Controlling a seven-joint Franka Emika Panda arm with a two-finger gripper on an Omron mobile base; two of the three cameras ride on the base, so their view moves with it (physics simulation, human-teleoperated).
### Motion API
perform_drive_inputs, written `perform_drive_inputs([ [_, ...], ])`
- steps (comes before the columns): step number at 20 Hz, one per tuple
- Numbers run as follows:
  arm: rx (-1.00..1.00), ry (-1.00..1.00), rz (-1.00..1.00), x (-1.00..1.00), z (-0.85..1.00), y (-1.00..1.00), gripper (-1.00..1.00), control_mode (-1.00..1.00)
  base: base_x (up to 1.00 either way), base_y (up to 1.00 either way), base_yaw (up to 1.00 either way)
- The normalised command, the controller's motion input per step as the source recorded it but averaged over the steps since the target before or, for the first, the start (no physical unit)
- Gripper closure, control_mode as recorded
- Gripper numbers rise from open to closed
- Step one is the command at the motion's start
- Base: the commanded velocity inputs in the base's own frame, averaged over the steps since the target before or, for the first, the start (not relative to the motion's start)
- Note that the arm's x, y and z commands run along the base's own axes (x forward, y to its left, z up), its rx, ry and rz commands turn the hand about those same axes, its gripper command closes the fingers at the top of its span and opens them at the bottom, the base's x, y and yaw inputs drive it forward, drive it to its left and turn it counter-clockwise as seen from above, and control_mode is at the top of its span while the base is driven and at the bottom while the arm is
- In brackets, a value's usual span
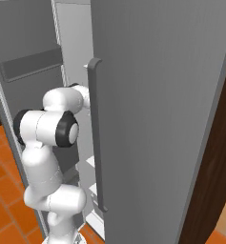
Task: Take the meat container that has the steak and place it on the second highest rack of the freezer. Then take the vegetable container that has the sweet potato and mushroom and place it on the highest rack of the freezer.
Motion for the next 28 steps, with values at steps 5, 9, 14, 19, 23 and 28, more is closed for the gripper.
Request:
perform_drive_inputs([
  [5, 0.01, 0.01, 0.0, 0.31, -0.32, -0.38, 1.0, -1.0, 0.0, 0.0, 0.0],
  [9, 0.0, 0.03, -0.01, 0.05, -0.81, 0.03, 1.0, -1.0, 0.0, 0.0, 0.0],
  [14, -0.01, 0.03, 0.0, 0.0, -0.76, 0.1, 1.0, -1.0, 0.0, 0.0, 0.0],
  [19, 0.0, -0.05, 0.0, 0.0, -0.08, 0.0, -1.0, -1.0, 0.0, 0.0, 0.0],
  [23, 0.01, -0.08, 0.0, 0.03, 0.29, 0.0, -1.0, -1.0, 0.0, 0.0, 0.0],
  [28, 0.0, -0.01, 0.0, 0.04, 0.67, 0.14, -1.0, -1.0, 0.0, 0.0, 0.0],
])
